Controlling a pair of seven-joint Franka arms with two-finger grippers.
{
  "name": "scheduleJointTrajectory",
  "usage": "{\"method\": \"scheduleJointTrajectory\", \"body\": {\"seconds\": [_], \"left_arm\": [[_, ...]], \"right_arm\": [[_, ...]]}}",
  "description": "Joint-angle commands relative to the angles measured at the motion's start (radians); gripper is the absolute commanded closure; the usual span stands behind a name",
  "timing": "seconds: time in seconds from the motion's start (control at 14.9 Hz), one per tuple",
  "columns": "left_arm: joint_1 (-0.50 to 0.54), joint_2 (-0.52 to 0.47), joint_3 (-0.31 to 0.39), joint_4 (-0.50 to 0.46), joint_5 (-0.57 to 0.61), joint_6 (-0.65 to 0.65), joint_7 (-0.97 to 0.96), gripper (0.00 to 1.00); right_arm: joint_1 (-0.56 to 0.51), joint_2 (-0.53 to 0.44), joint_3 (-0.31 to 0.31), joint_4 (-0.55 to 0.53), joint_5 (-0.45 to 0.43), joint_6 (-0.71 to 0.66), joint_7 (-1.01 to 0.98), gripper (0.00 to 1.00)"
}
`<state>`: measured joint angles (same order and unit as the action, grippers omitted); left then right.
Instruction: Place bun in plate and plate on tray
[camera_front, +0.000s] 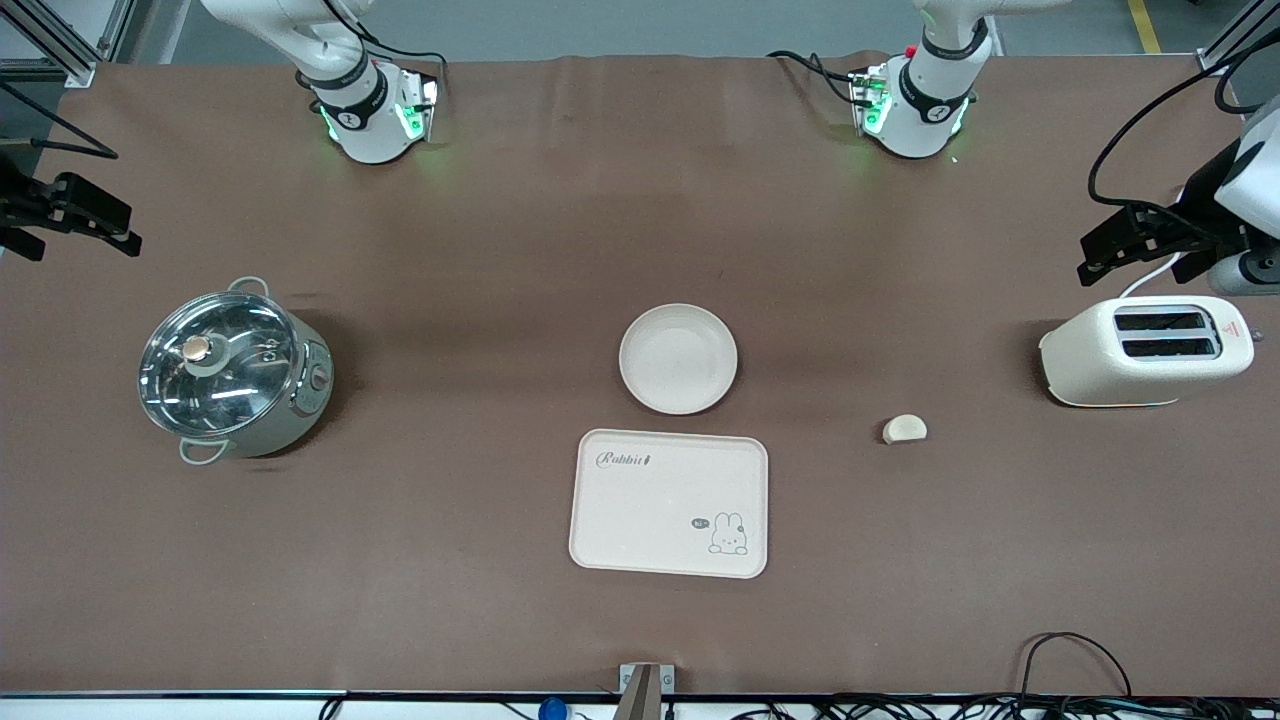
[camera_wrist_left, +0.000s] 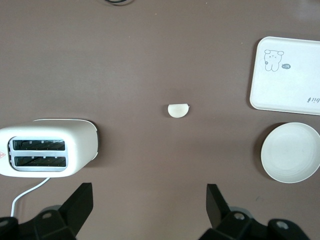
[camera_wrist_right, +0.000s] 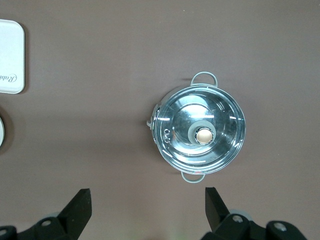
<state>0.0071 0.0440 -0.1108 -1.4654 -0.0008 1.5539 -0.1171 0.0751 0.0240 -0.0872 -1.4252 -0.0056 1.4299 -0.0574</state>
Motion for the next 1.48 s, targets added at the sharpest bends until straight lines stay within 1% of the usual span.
{"method": "scheduleJointTrajectory", "body": {"seconds": [0.0,0.13,0.27,0.4,0.61,0.67,0.74,0.87,1.01,1.08,1.21,1.34,1.41], "left_arm": [[0.004,-0.006,-0.004,0.013,-0.007,-0.011,0.042,0.00],[-0.001,-0.003,-0.004,0.014,-0.019,-0.012,0.063,0.00],[-0.010,0.010,-0.013,-0.036,-0.019,-0.057,0.068,0.00],[-0.007,0.062,-0.020,-0.119,-0.019,0.056,0.111,0.00],[-0.003,0.213,-0.018,-0.246,-0.021,0.280,0.112,0.00],[-0.003,0.268,-0.018,-0.284,-0.021,0.373,0.117,0.00],[-0.006,0.319,-0.020,-0.309,-0.021,0.449,0.117,0.00],[-0.010,0.419,-0.030,-0.323,-0.019,0.573,0.120,0.00],[-0.012,0.496,-0.050,-0.338,-0.018,0.716,0.128,0.00],[-0.018,0.525,-0.056,-0.339,-0.016,0.760,0.128,0.00],[-0.019,0.569,-0.056,-0.339,-0.005,0.834,0.131,0.00],[-0.019,0.586,-0.056,-0.345,-0.005,0.859,0.135,0.01],[-0.018,0.585,-0.056,-0.349,-0.005,0.864,0.139,0.07]], "right_arm": [[0.002,-0.009,-0.006,-0.004,0.002,-0.003,-0.007,0.00],[0.000,-0.009,-0.006,-0.004,0.006,0.003,-0.007,0.00],[0.008,-0.009,-0.005,-0.003,0.004,0.006,-0.006,0.00],[0.008,-0.009,-0.005,-0.006,0.004,0.004,-0.006,0.00],[0.005,-0.006,-0.005,-0.006,0.006,0.010,-0.006,0.00],[0.006,-0.004,-0.005,-0.006,0.006,0.010,-0.006,0.00],[0.005,-0.003,-0.005,-0.006,0.019,0.015,-0.006,0.00],[0.003,0.011,-0.006,-0.018,0.090,0.044,-0.001,0.00],[0.017,0.054,-0.005,-0.026,0.114,0.073,0.007,0.00],[0.040,0.079,-0.005,-0.026,0.131,0.084,0.007,0.00],[0.060,0.118,-0.005,-0.027,0.168,0.118,0.014,0.00],[0.083,0.148,-0.005,-0.052,0.200,0.168,0.028,0.00],[0.097,0.151,-0.005,-0.078,0.203,0.206,0.031,0.00]]}}
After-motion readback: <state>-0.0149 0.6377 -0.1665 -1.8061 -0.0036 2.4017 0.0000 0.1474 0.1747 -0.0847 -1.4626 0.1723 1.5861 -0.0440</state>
